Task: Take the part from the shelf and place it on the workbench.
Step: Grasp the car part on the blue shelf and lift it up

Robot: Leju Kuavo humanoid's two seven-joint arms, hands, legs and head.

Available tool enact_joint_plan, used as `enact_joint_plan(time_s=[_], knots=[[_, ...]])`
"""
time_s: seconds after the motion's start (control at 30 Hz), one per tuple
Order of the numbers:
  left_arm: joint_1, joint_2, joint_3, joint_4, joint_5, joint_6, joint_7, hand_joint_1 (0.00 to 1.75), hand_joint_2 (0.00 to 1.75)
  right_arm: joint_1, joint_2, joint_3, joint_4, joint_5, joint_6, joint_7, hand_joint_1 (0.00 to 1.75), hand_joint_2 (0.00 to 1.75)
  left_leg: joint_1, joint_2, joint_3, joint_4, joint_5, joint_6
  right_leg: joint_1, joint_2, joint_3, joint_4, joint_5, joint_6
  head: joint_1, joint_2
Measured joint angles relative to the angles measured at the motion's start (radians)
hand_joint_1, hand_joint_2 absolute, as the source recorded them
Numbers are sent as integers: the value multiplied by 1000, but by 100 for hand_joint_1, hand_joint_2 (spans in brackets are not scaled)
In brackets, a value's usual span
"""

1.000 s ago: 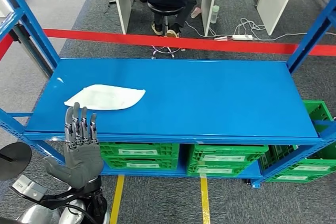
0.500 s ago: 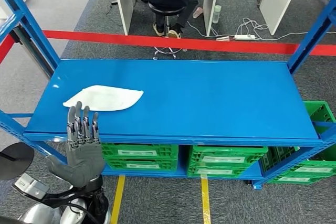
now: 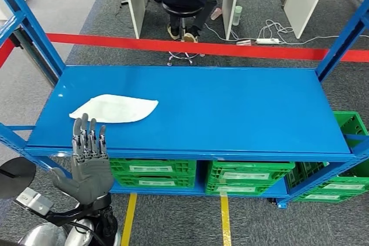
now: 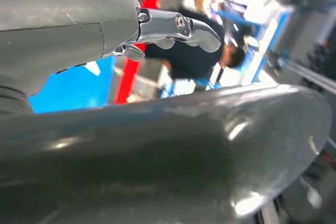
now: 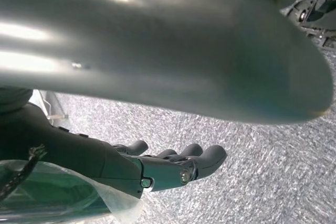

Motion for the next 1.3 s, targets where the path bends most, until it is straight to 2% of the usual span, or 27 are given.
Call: enact_joint_plan(time_s=[0.07,0.13,0.17,0.2,0.23,0.27,0.33,0.37,0.4,0.5,0.57,0.6,0.67,0.7,0.73,0.77,0.83,0.87,0.9,0.93,1.0,1.23,1.3], knots=[[0,-3,5,0,-11,32,14,0,0,0,0,-5,0,-15,-7,-5,0,0,5,1,4,-9,5,10,-1,0,-17,33,-25,9,2,0],[2,-4,10,0,-14,44,20,0,0,1,0,-19,0,-41,-20,-24,0,0,6,3,5,-13,7,16,-3,0,-73,147,-85,16,6,0],[3,-4,11,0,-14,44,22,0,0,1,0,-27,0,-54,-25,-35,0,44,6,3,4,-13,7,17,-4,0,-108,218,-113,18,7,0],[5,-4,11,0,-13,43,23,0,0,1,0,-36,0,-67,-30,-45,0,87,5,4,4,-13,7,18,-4,0,-135,268,-126,20,7,0],[5,-4,11,0,-10,42,24,0,0,1,0,-44,0,-79,-35,-53,0,131,5,4,5,-13,6,18,-4,0,-144,282,-119,21,8,0],[6,-4,11,0,-6,40,24,0,0,1,0,-53,0,-88,-38,-60,0,175,6,3,6,-13,6,17,-5,0,-135,256,-94,22,8,0],[6,-5,11,0,2,36,23,0,0,0,0,-68,0,-99,-43,-76,0,175,6,1,11,-12,2,12,-5,-1,-72,123,-23,19,8,0],[7,-5,11,-1,4,35,22,0,0,-1,0,-73,0,-100,-43,-82,0,175,4,1,11,-8,-1,7,-5,0,-40,60,-2,16,8,0],[7,-6,11,-2,5,32,21,0,0,-2,0,-76,0,-99,-43,-86,0,175,2,0,11,-6,-3,2,-4,1,-18,20,8,13,7,0],[9,-6,12,-5,7,29,21,0,0,-1,-1,-81,0,-96,-42,-92,0,175,0,0,8,-1,-5,-9,-2,3,-8,4,9,-1,5,0],[9,-6,12,-8,7,28,20,0,0,-1,-1,-84,0,-95,-42,-93,0,175,2,1,-2,27,-28,-19,-5,2,-6,2,10,-13,1,0],[10,-6,12,-9,8,28,20,0,0,-1,-1,-85,0,-95,-42,-94,0,175,3,1,-20,71,-55,-24,-7,1,-6,1,10,-18,-1,0],[11,-5,13,-10,8,27,20,0,0,-1,-1,-89,0,-93,-42,-95,0,175,5,1,-81,206,-120,-32,-5,0,-6,1,9,-25,-5,0],[12,-5,14,-10,9,26,20,0,0,-1,-1,-90,0,-91,-43,-95,0,175,7,1,-108,263,-139,-34,-5,-1,-6,2,8,-27,-5,0],[12,-5,15,-10,14,20,20,0,0,0,-1,-92,0,-87,-42,-95,0,175,8,1,-121,290,-138,-37,-4,-1,-5,2,7,-28,-5,0],[13,-5,15,-11,27,3,19,0,0,0,-1,-92,0,-81,-39,-95,0,175,11,1,-115,276,-118,-40,-4,-1,-3,2,7,-30,-4,0],[14,-5,15,-16,61,-50,16,0,0,-1,-1,-92,0,-60,-27,-95,0,175,19,1,-56,150,-41,-51,-5,1,2,4,4,-32,-5,0],[14,-6,15,-19,76,-77,15,0,0,-3,-2,-90,-1,-49,-20,-92,0,175,22,1,-22,79,-16,-57,-3,3,4,5,2,-31,-5,0],[14,-6,15,-23,84,-94,15,0,0,-4,-3,-89,-1,-42,-14,-87,0,175,24,1,2,28,-3,-57,-1,5,3,7,0,-29,-7,0],[14,-7,16,-25,84,-103,19,0,0,-5,-4,-87,-1,-37,-11,-80,0,175,24,0,14,2,-2,-55,1,6,2,8,-2,-26,-7,0],[14,-7,16,-27,71,-98,32,0,0,-5,-5,-86,-2,-40,-10,-67,0,175,22,-1,15,-6,-7,-45,4,6,0,8,-2,-21,-6,0],[13,-6,18,-17,20,-52,31,0,0,-3,-5,-86,-2,-51,-5,-50,0,175,14,-1,13,-5,-8,-36,-3,8,1,1,2,-10,-5,0],[13,-6,18,-17,-4,-39,30,0,87,-3,-5,-86,-2,-49,-3,-49,0,175,13,-1,13,-5,-8,-34,-4,7,1,1,2,-9,-5,0]])
